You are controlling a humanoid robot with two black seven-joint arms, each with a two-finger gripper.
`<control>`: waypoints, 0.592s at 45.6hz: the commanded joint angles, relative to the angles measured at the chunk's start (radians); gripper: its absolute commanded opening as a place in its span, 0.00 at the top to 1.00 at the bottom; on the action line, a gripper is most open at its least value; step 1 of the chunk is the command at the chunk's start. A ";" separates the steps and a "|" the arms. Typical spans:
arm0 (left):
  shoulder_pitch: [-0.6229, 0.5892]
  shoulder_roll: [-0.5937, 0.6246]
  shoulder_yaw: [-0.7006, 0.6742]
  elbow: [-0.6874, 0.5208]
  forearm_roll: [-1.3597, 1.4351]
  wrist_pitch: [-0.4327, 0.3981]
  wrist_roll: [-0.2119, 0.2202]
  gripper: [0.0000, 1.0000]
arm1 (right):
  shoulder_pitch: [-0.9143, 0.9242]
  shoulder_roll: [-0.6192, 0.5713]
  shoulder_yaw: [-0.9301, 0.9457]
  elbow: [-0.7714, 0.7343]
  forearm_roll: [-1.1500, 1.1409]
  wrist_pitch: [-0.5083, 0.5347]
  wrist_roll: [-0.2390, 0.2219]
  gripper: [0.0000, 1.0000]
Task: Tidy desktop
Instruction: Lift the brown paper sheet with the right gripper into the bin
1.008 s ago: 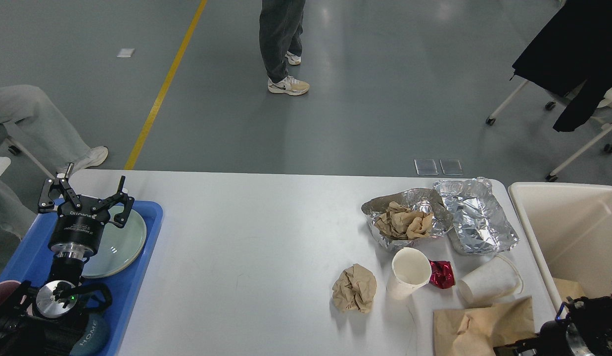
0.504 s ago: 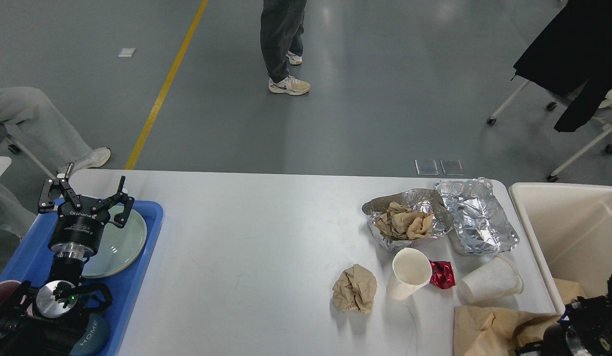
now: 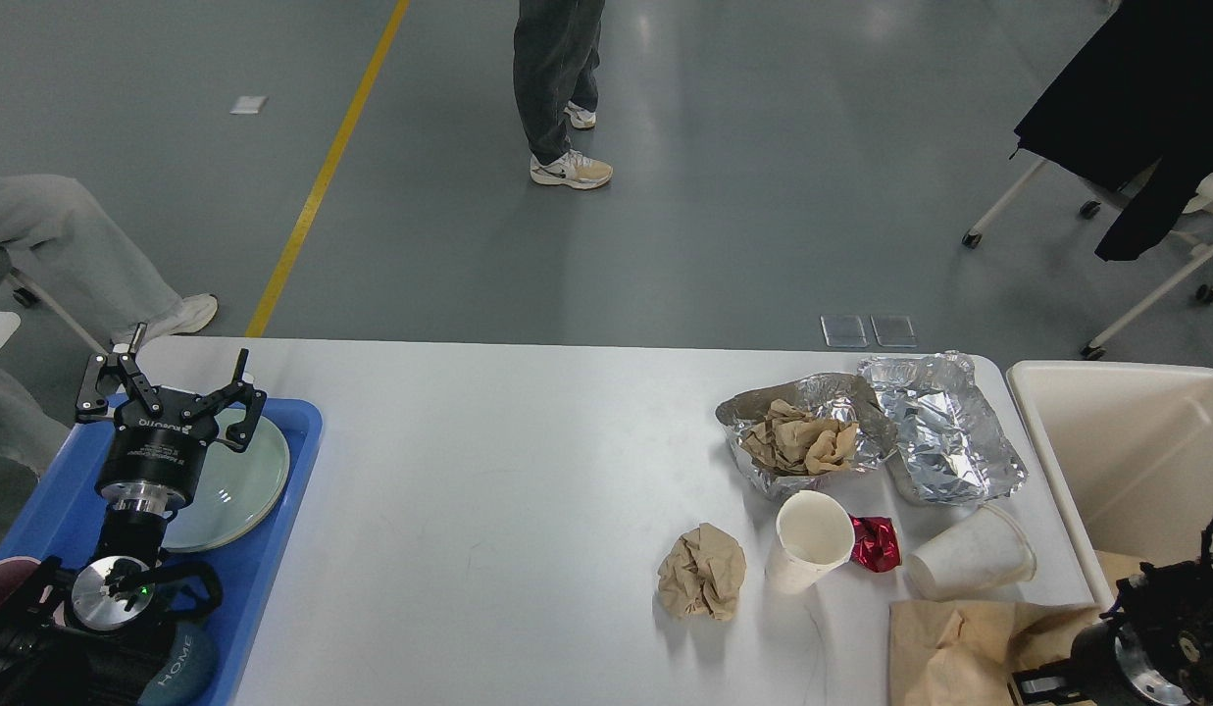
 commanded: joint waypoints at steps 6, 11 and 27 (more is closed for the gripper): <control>0.000 0.000 0.000 0.000 0.001 0.000 0.000 0.04 | -0.011 -0.013 0.034 0.007 0.075 0.017 -0.050 1.00; 0.000 0.000 0.000 0.000 0.001 0.000 0.000 0.04 | -0.002 -0.027 0.036 0.009 0.102 0.026 -0.074 1.00; 0.000 0.000 0.000 0.000 -0.001 0.000 0.000 0.04 | 0.073 -0.067 0.033 0.089 0.105 0.088 -0.073 1.00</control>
